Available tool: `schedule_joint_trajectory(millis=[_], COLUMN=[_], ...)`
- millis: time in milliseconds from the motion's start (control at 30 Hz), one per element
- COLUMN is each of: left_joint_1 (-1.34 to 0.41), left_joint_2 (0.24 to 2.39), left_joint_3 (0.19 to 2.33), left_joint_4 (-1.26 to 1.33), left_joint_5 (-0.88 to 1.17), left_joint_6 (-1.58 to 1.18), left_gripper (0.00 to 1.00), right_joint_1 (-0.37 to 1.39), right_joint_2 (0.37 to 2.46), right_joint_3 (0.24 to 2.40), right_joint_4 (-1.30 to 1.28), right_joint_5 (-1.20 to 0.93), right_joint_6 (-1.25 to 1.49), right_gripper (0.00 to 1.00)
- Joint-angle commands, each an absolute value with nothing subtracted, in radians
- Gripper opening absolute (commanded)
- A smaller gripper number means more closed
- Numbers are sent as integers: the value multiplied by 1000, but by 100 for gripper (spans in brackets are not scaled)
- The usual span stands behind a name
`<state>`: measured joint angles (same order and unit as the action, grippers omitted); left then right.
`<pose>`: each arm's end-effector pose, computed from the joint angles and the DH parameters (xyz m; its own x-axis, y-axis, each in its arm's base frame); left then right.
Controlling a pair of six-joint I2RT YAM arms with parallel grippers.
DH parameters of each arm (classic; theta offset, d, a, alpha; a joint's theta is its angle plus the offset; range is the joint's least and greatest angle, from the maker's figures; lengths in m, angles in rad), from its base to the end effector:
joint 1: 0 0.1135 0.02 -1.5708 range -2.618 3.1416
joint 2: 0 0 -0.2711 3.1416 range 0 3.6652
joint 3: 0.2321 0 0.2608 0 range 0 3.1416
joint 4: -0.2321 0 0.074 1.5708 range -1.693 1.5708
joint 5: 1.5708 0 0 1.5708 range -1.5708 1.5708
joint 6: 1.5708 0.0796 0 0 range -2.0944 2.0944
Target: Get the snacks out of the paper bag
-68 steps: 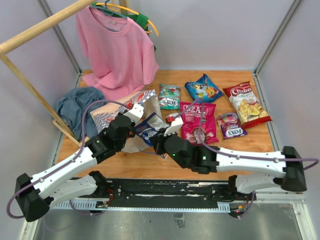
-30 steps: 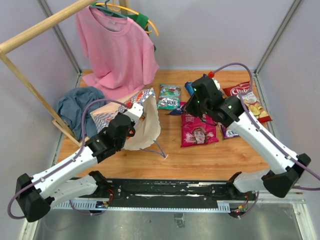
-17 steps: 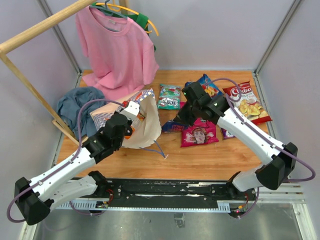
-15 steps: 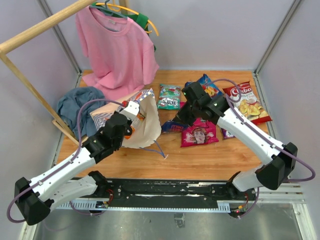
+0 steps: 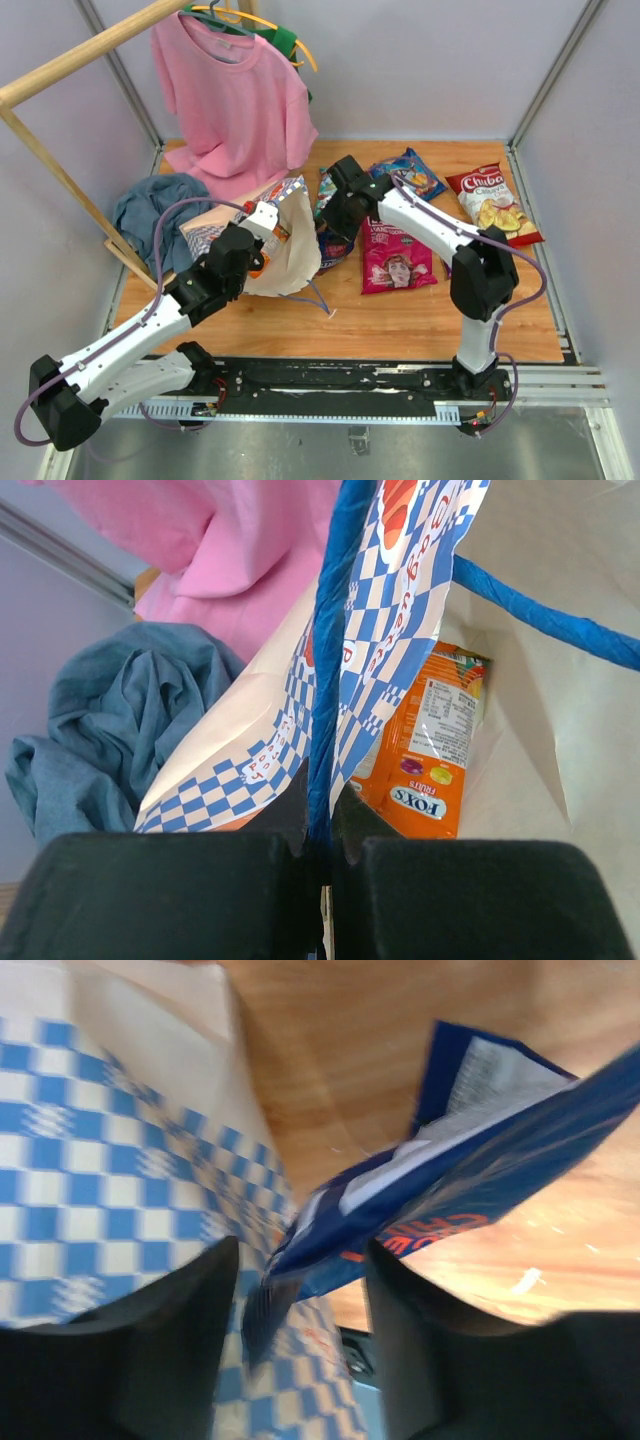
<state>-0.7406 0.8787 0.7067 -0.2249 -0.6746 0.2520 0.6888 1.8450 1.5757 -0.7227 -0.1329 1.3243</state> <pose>0.2054 -0.1205 0.2853 -0.2509 0.4932 -0.8329 0.1697 0.8695 0.4638 0.3312 0.2863 0.2368 -0.8229 0.5676 -0.0259 0.4594 0.6915 0.5576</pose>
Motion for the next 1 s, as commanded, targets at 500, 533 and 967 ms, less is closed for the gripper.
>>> schedule_joint_trajectory(millis=[500,533,967], left_joint_1=[-715,-715,-712], left_joint_2=[876,875,876], left_joint_3=[729,728,729], left_joint_4=[-223,-223,-224], left_joint_5=[-686,-687,-674], left_joint_6=[233,232,232], left_gripper=[1,0,1], right_joint_1=[526,526,519], right_joint_2=[1758,1713,1257], right_joint_3=[1676,1627,889], right_joint_4=[-440,-376,-213], right_joint_5=[-117,-133,-181], right_joint_6=[998,942,217], right_gripper=[95,93,99])
